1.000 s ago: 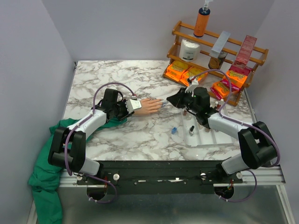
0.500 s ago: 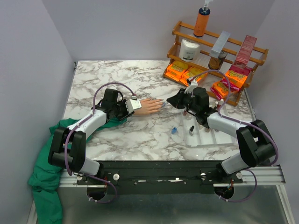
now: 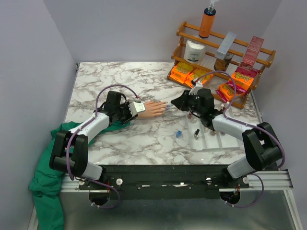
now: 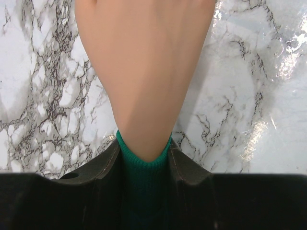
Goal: Paint the nails
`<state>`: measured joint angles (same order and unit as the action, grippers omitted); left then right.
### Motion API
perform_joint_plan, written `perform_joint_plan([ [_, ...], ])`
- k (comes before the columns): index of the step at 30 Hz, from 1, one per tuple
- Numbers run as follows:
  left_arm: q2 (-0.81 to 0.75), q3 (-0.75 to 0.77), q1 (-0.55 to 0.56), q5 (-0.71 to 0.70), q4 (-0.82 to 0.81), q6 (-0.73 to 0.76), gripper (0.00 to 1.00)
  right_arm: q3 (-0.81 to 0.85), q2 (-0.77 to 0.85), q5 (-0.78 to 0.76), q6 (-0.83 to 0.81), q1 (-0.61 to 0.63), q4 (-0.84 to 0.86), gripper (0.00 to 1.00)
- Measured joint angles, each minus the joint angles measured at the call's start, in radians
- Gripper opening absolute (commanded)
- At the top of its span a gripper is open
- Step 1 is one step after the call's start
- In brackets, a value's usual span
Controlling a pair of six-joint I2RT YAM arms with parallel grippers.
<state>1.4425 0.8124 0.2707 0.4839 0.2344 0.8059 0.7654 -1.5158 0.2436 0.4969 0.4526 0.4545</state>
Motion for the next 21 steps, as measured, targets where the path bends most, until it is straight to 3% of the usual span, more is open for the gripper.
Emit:
perform_joint_plan([
  [21,0.0,0.011,0.0,0.001,0.004,-0.005,0.0,0.023,-0.011,-0.015,0.0,0.0,-0.031,0.01],
])
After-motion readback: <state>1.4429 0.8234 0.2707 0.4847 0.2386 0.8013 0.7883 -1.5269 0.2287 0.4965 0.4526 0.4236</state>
